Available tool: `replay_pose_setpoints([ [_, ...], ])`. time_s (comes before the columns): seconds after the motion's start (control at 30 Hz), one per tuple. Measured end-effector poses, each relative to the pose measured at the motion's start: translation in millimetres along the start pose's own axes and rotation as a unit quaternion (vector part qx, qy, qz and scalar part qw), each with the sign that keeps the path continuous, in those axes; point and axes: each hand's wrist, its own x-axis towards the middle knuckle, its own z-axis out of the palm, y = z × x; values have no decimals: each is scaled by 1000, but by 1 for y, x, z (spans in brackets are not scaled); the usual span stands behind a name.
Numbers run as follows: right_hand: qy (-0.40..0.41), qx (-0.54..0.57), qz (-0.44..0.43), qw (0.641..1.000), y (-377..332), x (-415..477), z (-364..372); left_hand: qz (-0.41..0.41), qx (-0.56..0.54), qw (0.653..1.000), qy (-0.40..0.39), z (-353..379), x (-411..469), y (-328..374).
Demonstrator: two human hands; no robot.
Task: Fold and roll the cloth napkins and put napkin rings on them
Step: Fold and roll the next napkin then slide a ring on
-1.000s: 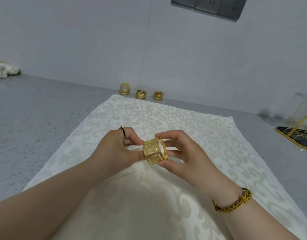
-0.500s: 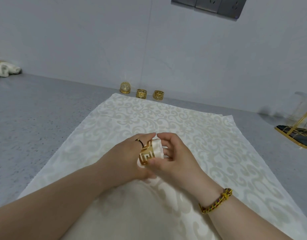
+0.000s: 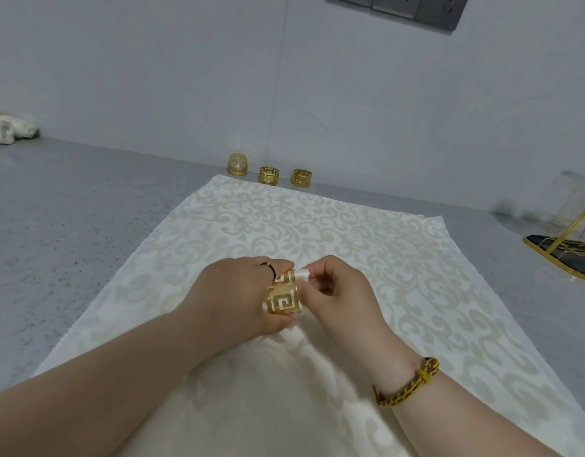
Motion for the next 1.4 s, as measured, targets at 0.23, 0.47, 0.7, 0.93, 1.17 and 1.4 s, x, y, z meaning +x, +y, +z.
replay_pose_setpoints([
  [0.23, -42, 30, 49, 997, 0, 5, -11, -2, 37, 999, -22, -5, 0, -5],
  [0.47, -115, 70, 121, 983, 5, 10, -28, -1, 45, 998, -37, -8, -3, -9],
  [0.7, -169, -190, -76, 964, 6, 2, -24, -6, 29, 998, -50, -5, -1, -10],
  [0.93, -130, -199, -134, 962, 15, 8, -23, -46, -38, 989, -139, -20, -7, -23],
  [1.17, -140, -192, -123, 964, 15, 8, -27, -56, -63, 990, -109, -22, -5, -31],
  [1.4, -121, -227, -136, 957, 19, 8, -21, 27, 23, 998, -57, -19, -6, -22],
])
